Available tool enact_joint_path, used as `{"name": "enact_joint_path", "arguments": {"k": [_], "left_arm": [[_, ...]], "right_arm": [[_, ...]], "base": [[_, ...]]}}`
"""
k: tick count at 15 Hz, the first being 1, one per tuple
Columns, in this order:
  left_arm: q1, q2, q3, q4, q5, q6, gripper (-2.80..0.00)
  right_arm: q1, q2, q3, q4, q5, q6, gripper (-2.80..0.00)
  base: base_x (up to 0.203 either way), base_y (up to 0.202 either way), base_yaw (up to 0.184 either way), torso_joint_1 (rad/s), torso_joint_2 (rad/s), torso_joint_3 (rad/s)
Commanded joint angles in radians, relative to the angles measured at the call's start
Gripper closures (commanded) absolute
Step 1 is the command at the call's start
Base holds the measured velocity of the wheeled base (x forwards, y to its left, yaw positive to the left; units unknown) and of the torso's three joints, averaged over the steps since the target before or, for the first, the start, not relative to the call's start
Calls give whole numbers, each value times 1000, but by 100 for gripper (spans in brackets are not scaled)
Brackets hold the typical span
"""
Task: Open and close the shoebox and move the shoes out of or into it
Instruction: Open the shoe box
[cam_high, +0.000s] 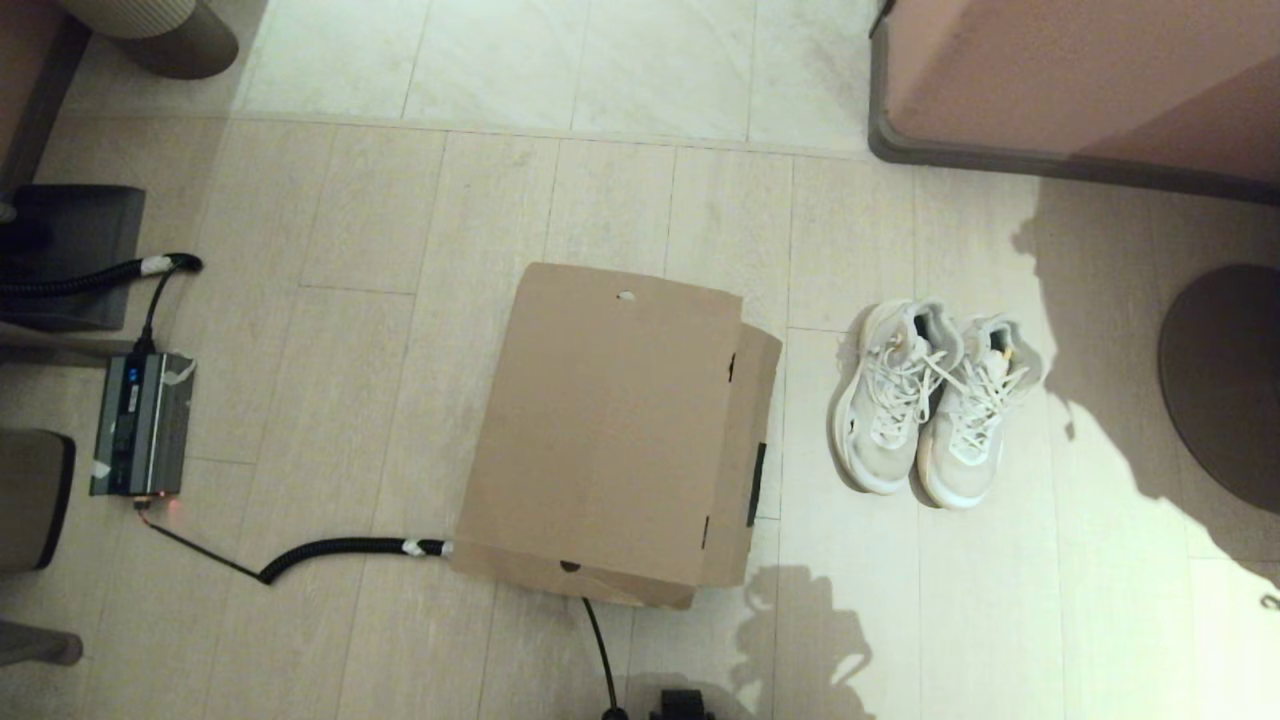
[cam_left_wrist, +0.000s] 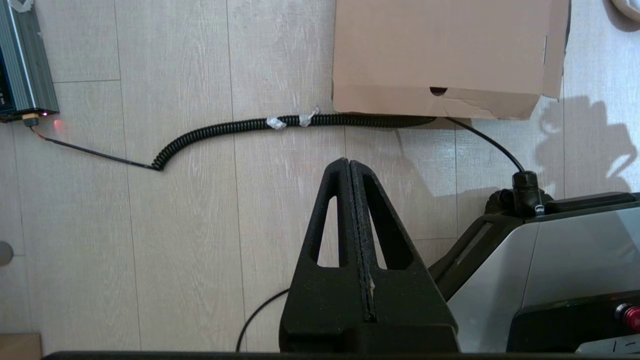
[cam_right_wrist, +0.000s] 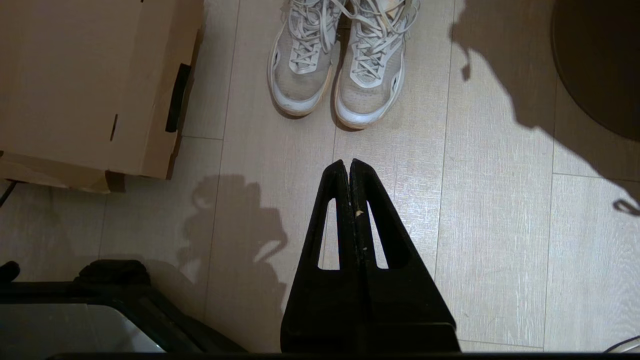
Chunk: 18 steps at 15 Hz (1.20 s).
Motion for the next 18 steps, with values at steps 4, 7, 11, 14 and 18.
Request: {"name": "enact_joint_path", "arguments": {"k": [4,7,11,14,18], "left_arm": [[1,-4,24,-32,-4,24,0],[1,-4,55,-125,-3,-25,0],[1,-4,56,-127,5,-47,0],[0,-5,56,-126,26,-71,0],[1,-5,56,-128,26,-68,0]], "right_arm": [[0,-2,14,-13,7,-34,0],[0,-2,14,-43,4,8,0],[1,-2,14,2,-3,57,0],[1,-2,14,-1,-28,76,0],[0,9,-42,1,-24,73,0]], "base": [[0,0,0,0,0,0],[0,0,0,0,0,0],[0,0,0,0,0,0],[0,0,0,0,0,0],[0,0,0,0,0,0]]}}
